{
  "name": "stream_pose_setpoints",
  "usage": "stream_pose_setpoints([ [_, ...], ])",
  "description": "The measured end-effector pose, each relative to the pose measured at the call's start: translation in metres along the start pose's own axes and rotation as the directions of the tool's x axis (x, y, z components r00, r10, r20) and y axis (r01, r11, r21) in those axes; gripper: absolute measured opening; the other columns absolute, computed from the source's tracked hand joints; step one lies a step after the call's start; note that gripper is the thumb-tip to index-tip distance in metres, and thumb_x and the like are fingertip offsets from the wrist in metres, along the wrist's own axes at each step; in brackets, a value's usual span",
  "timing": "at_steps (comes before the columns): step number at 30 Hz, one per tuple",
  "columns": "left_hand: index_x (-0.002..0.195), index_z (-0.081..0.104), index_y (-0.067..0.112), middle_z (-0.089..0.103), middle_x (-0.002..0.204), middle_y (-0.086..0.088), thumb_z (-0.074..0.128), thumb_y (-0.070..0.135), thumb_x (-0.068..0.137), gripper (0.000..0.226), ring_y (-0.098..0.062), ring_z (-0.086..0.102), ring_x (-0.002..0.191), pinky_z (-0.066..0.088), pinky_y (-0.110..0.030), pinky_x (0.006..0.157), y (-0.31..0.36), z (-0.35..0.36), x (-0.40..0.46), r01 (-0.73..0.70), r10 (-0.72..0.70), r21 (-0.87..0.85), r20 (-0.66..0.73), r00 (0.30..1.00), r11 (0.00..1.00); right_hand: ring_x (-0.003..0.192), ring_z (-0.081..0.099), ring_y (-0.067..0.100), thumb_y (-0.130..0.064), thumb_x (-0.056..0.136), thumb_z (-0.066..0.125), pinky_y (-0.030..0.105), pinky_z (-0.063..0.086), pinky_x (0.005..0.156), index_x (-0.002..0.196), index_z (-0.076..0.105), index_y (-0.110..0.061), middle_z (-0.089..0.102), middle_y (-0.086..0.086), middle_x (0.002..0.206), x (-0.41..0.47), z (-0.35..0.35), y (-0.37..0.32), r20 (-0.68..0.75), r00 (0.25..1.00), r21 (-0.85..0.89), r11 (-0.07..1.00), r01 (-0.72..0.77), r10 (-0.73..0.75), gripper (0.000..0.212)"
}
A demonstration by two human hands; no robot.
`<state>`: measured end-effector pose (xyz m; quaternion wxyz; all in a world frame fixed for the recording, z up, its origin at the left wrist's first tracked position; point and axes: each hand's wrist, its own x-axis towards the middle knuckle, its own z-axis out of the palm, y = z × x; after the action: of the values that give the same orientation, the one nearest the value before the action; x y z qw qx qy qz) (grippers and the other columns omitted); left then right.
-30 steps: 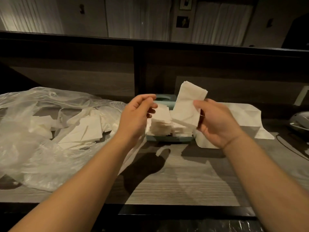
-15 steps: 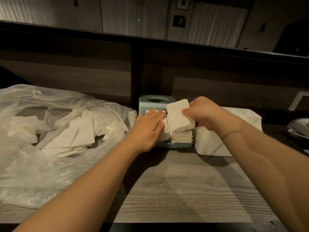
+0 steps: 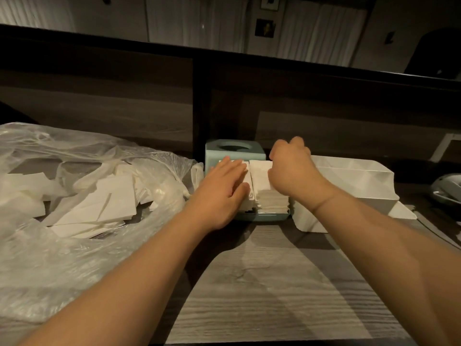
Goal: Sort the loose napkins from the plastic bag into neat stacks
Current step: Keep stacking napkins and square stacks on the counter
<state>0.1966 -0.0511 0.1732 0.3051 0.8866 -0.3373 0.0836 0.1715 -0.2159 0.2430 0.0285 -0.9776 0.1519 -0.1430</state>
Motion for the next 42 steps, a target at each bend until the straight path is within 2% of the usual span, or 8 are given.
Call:
stream_pose_setpoints([
  [4,0.160,0.032,0.028,0.025,0.168,0.011,0.039,0.042,0.109,0.053,-0.007,0.009,0.157,0.005,-0.034,0.129,0.002,-0.005,0.001,-0.006,0.005,0.015,0.004,1.000,1.000,0.074,0.054,0.018,-0.007,0.093,0.057,0.030,0.046,0.067,0.107,0.068,-0.009,0.056,0.003,0.081,0.003,0.002,0.004,0.062,0.994,-0.056,0.994,0.089,-0.085,0.019],
  [8,0.159,0.034,0.029,0.025,0.168,0.012,0.041,0.043,0.109,0.052,-0.007,0.010,0.156,0.006,-0.028,0.123,0.003,-0.008,0.001,-0.016,0.015,0.020,0.048,0.999,1.000,0.076,0.060,0.016,-0.016,0.098,0.054,0.026,0.048,0.060,0.099,0.069,-0.014,0.067,0.003,0.090,0.014,-0.005,0.008,-0.083,0.986,0.186,0.970,0.157,-0.144,0.014],
  [16,0.158,0.035,0.034,0.027,0.166,0.018,0.043,0.043,0.107,0.051,0.001,0.012,0.153,0.009,-0.024,0.121,-0.002,-0.007,-0.002,0.050,-0.061,-0.160,-0.065,0.996,0.986,0.082,0.063,0.008,-0.025,0.100,0.057,0.020,0.051,0.064,0.103,0.070,-0.023,0.067,-0.009,0.094,0.070,-0.005,0.000,-0.053,0.976,0.437,0.873,0.215,-0.213,0.013],
  [25,0.158,0.028,0.042,0.020,0.165,0.026,0.040,0.047,0.107,0.053,0.008,0.009,0.151,0.010,-0.023,0.122,-0.009,-0.005,-0.002,0.083,-0.105,-0.230,-0.086,0.991,0.970,0.134,0.048,0.024,-0.040,0.103,0.056,0.034,0.037,0.108,0.152,0.044,-0.022,0.049,0.003,0.150,0.127,0.019,-0.016,0.415,0.810,0.024,0.894,0.447,-0.416,0.054],
  [28,0.160,0.026,0.040,0.019,0.166,0.025,0.038,0.048,0.107,0.055,0.007,0.010,0.151,0.010,-0.022,0.121,-0.010,-0.007,-0.002,0.130,-0.163,-0.273,-0.102,0.981,0.953,0.123,0.054,0.023,-0.037,0.100,0.061,0.037,0.044,0.105,0.150,0.048,-0.023,0.055,0.002,0.143,0.137,0.032,-0.017,0.495,0.778,-0.030,0.887,0.460,-0.386,0.053],
  [32,0.158,0.034,0.030,0.033,0.163,0.010,0.035,0.047,0.108,0.053,-0.009,0.023,0.150,0.019,-0.029,0.122,-0.018,-0.010,0.001,0.237,-0.278,-0.191,-0.225,0.934,0.952,0.096,0.058,0.014,-0.040,0.093,0.070,0.029,0.048,0.081,0.140,0.057,-0.024,0.061,-0.004,0.118,0.143,0.036,-0.012,0.403,0.802,0.045,0.884,0.465,-0.442,0.052],
  [35,0.154,0.041,0.026,0.046,0.155,0.005,0.032,0.048,0.108,0.052,-0.015,0.036,0.144,0.026,-0.027,0.112,-0.022,-0.009,0.002,0.307,-0.352,-0.189,-0.294,0.889,0.933,0.095,0.057,0.014,-0.045,0.087,0.074,0.028,0.047,0.078,0.133,0.059,-0.026,0.059,-0.005,0.115,0.134,0.018,-0.004,0.290,0.834,0.104,0.881,0.461,-0.470,0.052],
  [42,0.154,0.044,0.019,0.049,0.156,-0.003,0.011,0.064,0.102,0.076,-0.022,0.039,0.147,0.019,-0.048,0.127,-0.026,-0.009,0.006,0.410,-0.464,-0.228,-0.304,0.832,0.883,0.106,0.048,0.026,-0.056,0.081,0.073,0.041,0.052,0.088,0.113,0.050,-0.051,0.044,-0.001,0.110,0.093,-0.035,0.021,0.014,0.889,0.228,0.867,0.443,-0.458,0.040],
])
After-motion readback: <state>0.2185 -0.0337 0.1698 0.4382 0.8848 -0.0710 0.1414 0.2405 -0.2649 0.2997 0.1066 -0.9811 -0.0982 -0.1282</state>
